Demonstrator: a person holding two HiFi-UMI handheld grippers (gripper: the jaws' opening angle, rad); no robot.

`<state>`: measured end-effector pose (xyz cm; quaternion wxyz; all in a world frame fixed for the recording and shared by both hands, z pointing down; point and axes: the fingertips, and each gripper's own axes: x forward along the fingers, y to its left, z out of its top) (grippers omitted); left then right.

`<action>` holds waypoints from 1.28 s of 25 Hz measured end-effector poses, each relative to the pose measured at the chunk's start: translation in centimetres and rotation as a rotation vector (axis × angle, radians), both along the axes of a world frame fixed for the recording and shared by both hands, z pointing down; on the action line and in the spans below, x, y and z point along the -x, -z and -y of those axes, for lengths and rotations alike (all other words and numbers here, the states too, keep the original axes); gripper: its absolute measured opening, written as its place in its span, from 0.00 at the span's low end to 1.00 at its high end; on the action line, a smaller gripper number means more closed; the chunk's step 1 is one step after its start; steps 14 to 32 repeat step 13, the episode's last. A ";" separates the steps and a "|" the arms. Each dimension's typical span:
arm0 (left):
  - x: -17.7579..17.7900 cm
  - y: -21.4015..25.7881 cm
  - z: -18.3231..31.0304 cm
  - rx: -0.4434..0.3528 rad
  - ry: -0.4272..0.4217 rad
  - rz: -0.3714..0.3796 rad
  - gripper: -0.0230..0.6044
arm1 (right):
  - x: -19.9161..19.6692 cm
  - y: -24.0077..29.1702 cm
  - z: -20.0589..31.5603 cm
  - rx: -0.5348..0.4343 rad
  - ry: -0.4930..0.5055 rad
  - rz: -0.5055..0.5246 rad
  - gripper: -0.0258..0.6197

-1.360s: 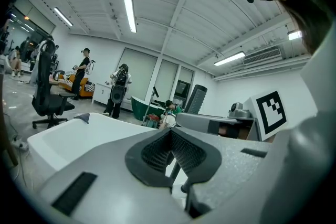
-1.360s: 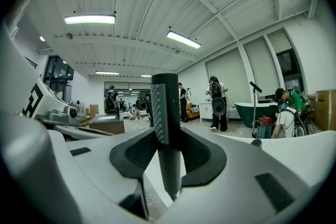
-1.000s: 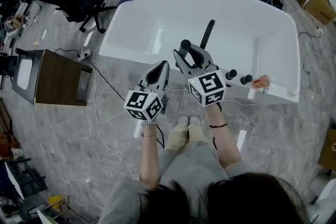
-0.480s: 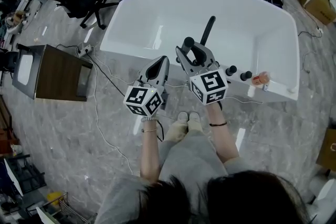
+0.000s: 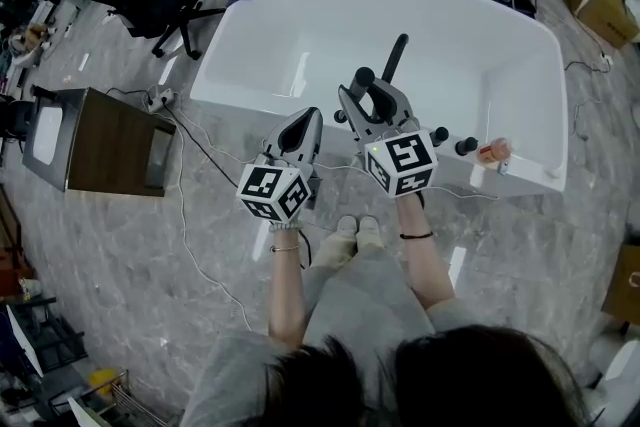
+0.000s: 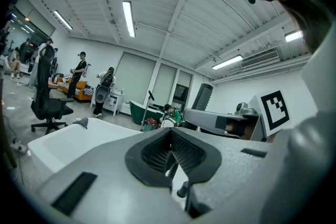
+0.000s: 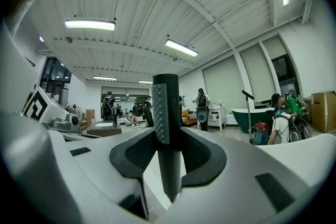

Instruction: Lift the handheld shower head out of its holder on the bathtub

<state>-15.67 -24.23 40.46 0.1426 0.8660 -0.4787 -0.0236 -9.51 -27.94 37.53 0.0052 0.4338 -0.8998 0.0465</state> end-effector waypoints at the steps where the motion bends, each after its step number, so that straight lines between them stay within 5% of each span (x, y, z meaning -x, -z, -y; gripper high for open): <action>1: -0.1 0.1 0.1 -0.001 -0.001 0.000 0.04 | 0.0 0.1 0.0 -0.001 0.000 0.000 0.25; 32: -0.6 0.6 0.6 -0.013 -0.009 0.009 0.04 | -0.5 0.4 0.1 -0.005 -0.001 0.005 0.25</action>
